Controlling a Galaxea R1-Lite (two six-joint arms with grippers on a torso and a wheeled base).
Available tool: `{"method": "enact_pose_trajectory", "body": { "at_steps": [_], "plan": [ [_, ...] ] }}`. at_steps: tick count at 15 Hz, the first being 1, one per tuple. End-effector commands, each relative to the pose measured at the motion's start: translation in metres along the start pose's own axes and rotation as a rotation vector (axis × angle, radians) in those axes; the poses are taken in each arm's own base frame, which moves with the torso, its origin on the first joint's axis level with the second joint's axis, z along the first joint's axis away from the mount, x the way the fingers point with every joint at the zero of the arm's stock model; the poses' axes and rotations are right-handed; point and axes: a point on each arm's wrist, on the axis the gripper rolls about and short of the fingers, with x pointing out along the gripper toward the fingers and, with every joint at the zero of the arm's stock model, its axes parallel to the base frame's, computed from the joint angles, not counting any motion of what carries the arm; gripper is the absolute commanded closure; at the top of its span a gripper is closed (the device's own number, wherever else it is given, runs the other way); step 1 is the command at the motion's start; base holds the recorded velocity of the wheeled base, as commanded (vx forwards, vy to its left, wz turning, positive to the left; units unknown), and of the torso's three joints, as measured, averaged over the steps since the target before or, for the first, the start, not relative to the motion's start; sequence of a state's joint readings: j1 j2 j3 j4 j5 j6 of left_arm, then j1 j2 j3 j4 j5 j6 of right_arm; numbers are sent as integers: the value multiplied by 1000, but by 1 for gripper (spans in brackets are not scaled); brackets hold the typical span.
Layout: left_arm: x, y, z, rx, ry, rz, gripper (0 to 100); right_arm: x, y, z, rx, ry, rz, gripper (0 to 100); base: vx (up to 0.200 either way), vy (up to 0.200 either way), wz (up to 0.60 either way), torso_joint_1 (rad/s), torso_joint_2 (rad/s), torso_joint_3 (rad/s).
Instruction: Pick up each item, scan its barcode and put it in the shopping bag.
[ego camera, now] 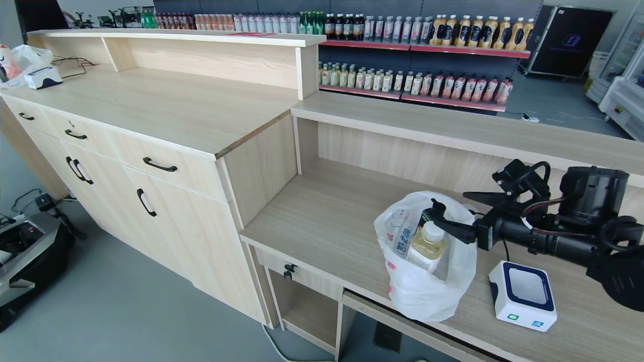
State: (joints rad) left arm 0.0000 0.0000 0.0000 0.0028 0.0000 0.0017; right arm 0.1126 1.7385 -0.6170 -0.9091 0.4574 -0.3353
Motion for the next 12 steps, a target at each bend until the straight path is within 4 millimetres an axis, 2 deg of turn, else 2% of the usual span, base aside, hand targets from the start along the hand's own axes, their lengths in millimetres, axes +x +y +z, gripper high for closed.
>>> {"method": "enact_pose_trajectory", "body": {
  "at_steps": [1, 2, 5, 7, 10, 12],
  "plan": [
    [0, 0, 0, 0, 0, 0, 0, -46, 1, 28, -49, -85, -84, 0, 0, 0, 0, 0, 0, 0],
    [0, 0, 0, 0, 0, 0, 0, -54, 0, 33, -57, -89, -121, 0, 0, 0, 0, 0, 0, 0],
    [0, 0, 0, 0, 0, 0, 0, -75, 4, 49, -64, -84, -196, 0, 0, 0, -600, -74, 123, 71],
    [0, 0, 0, 0, 0, 0, 0, -99, 6, 65, -73, -96, -293, 0, 0, 0, -600, -190, 371, 156],
    [0, 0, 0, 0, 0, 0, 0, -126, 12, 72, -53, -71, -386, 0, 0, 0, -600, -201, 365, 165],
    [0, 0, 0, 0, 0, 0, 0, -142, 17, 76, -26, -68, -489, 0, 0, 0, -600, -71, 141, 63]
  ]
}}
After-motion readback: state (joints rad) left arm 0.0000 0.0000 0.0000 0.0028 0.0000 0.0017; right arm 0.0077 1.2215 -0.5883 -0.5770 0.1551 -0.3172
